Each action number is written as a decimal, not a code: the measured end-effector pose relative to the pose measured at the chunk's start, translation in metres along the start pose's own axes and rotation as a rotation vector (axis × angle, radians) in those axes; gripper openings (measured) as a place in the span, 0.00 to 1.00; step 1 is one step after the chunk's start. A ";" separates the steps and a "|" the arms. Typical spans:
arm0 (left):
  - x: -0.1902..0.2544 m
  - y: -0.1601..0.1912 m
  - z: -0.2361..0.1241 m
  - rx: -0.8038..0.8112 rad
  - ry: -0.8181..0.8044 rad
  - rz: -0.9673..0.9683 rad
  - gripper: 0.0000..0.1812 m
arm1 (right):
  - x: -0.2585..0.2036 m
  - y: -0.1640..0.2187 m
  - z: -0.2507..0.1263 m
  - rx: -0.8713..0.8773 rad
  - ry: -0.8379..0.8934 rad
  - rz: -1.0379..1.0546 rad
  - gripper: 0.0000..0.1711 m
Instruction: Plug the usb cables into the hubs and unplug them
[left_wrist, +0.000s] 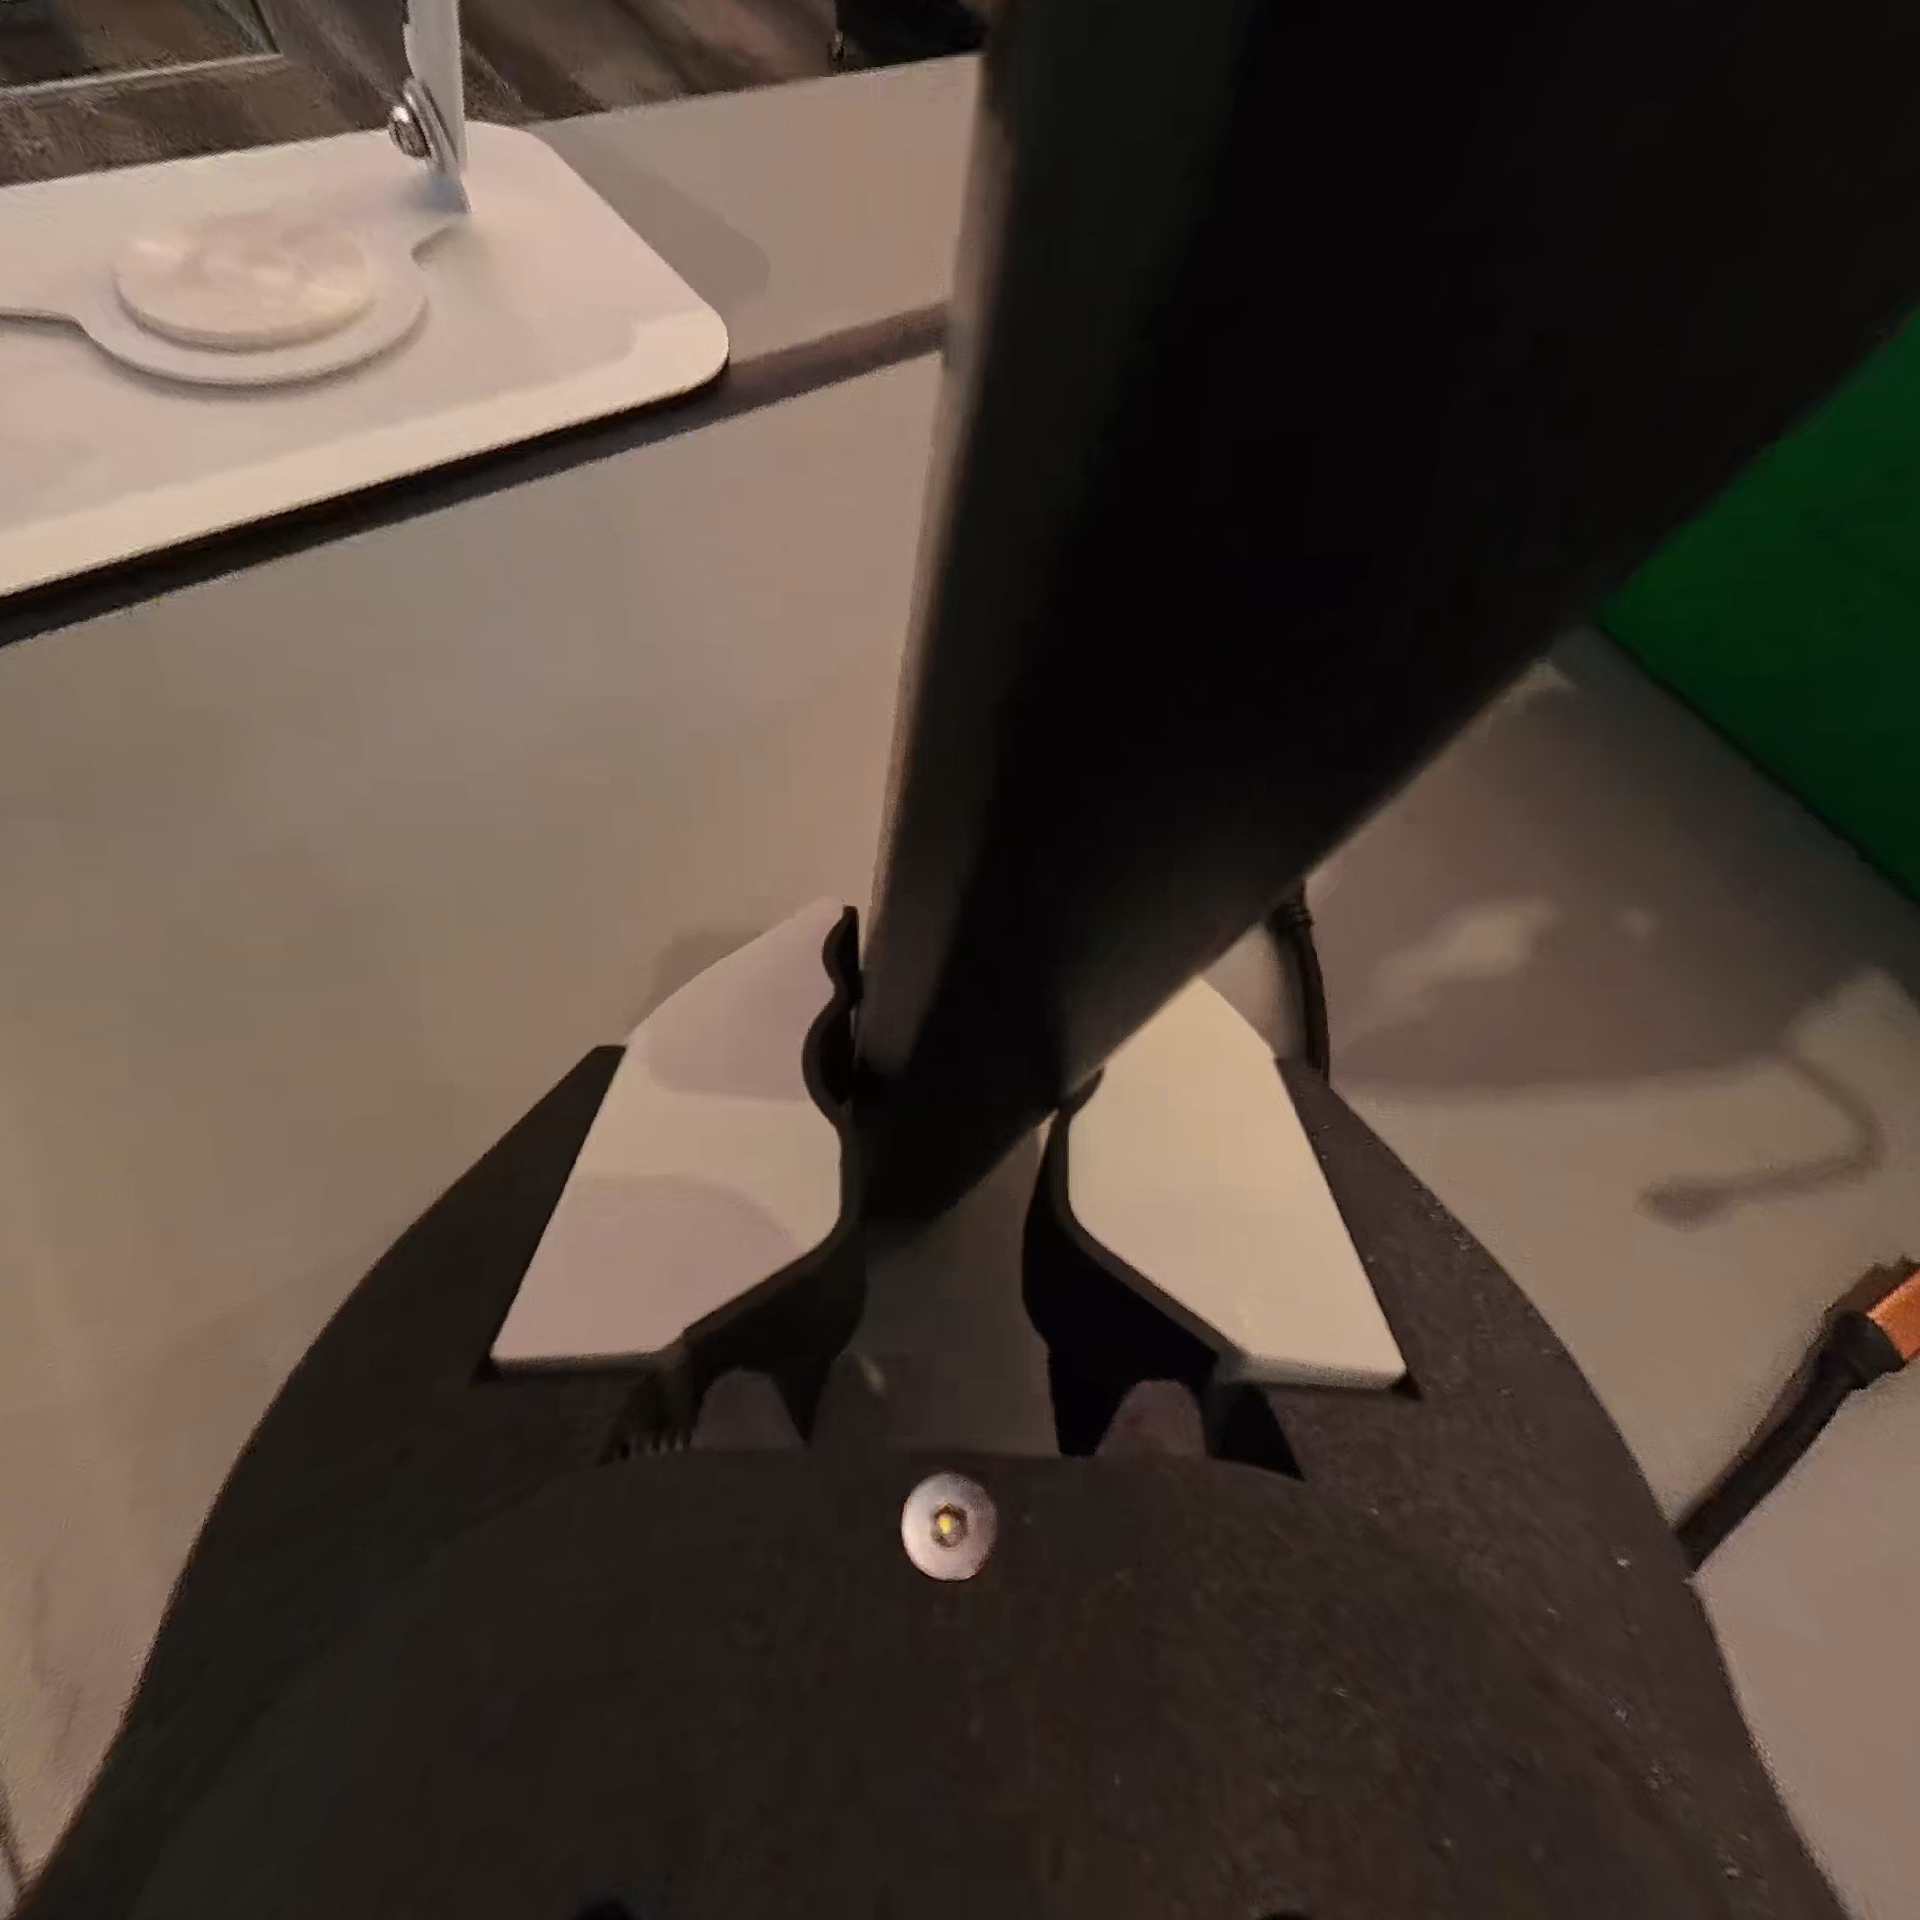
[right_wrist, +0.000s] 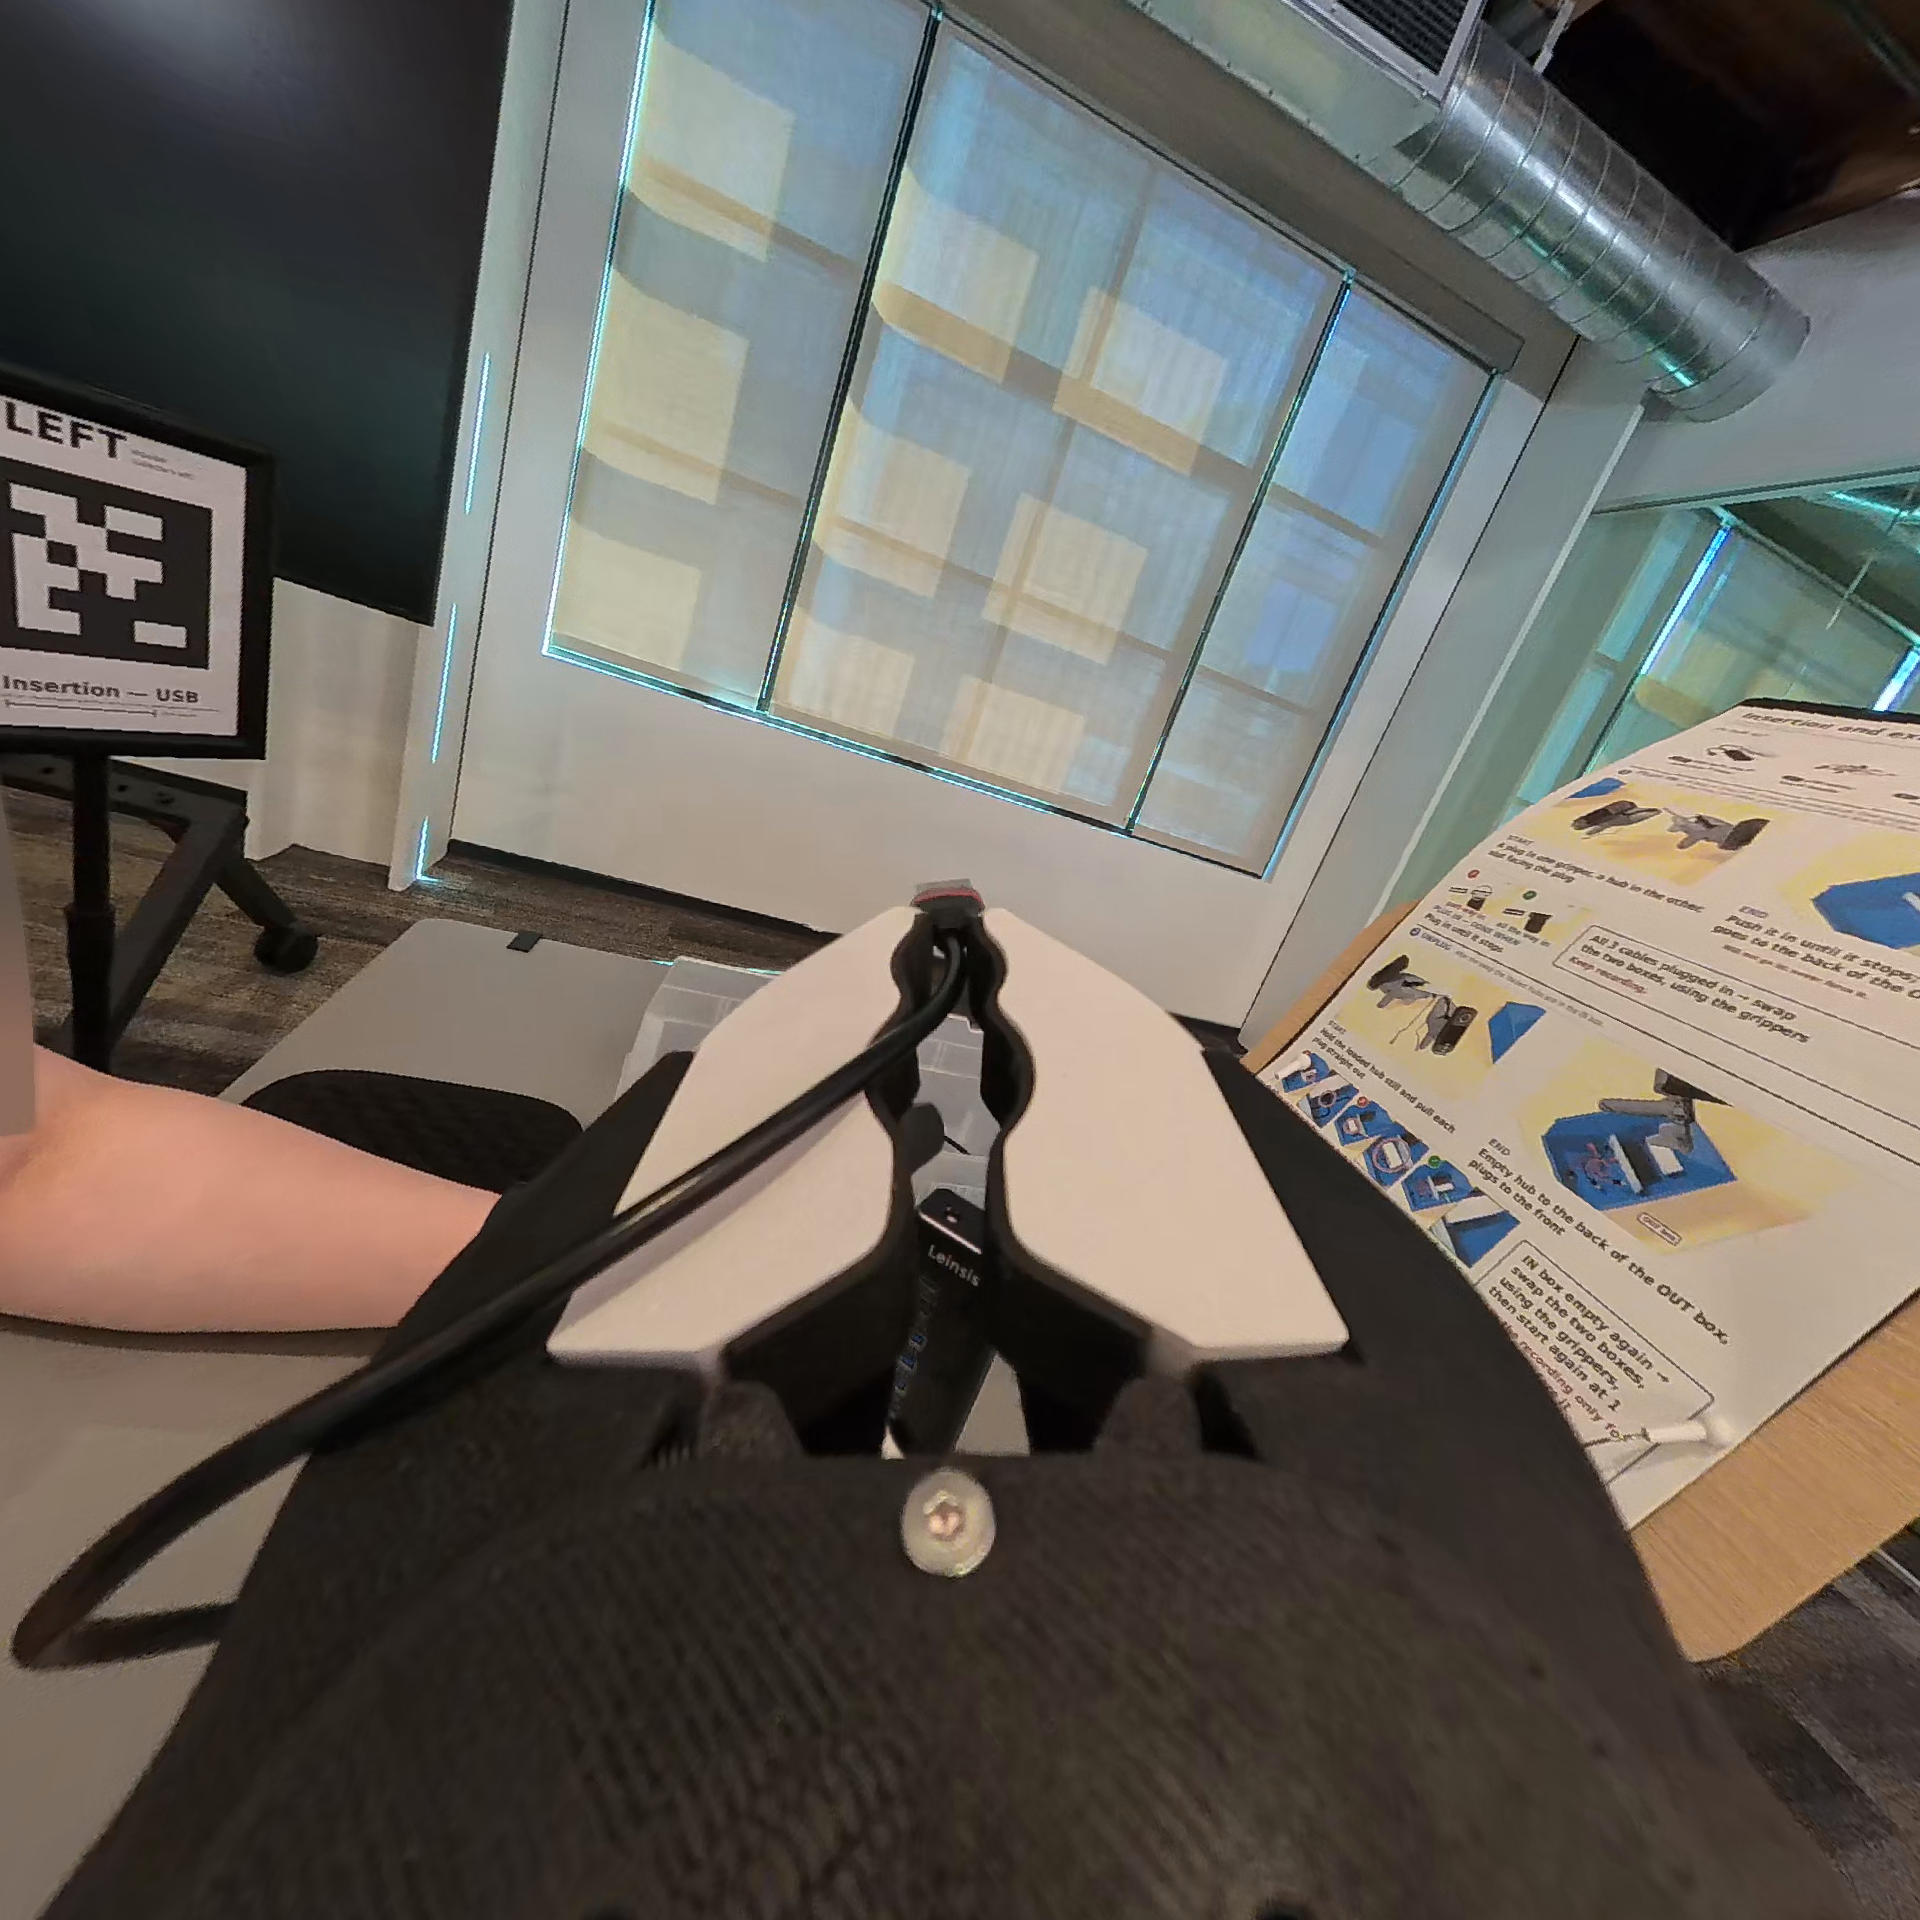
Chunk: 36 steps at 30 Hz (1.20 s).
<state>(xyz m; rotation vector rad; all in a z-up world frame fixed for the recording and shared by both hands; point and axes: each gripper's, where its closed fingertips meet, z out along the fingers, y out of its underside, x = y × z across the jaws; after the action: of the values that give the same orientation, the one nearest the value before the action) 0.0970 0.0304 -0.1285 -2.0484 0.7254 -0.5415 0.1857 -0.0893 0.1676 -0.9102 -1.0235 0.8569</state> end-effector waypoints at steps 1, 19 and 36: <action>0.000 0.000 0.000 0.000 -0.010 0.015 0.17 | 0.001 -0.001 -0.002 0.006 0.004 0.001 0.04; 0.062 -0.148 -0.077 0.131 0.296 -0.042 0.16 | 0.040 -0.001 0.020 -0.056 0.390 -0.050 0.04; 0.058 -0.162 -0.109 0.078 0.266 -0.008 0.16 | 0.013 0.035 0.080 -0.225 0.438 -0.070 0.04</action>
<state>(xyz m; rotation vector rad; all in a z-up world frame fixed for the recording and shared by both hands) 0.1197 0.0004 0.0713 -1.9280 0.8379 -0.8446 0.1079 -0.0471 0.1594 -1.1834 -0.7704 0.4573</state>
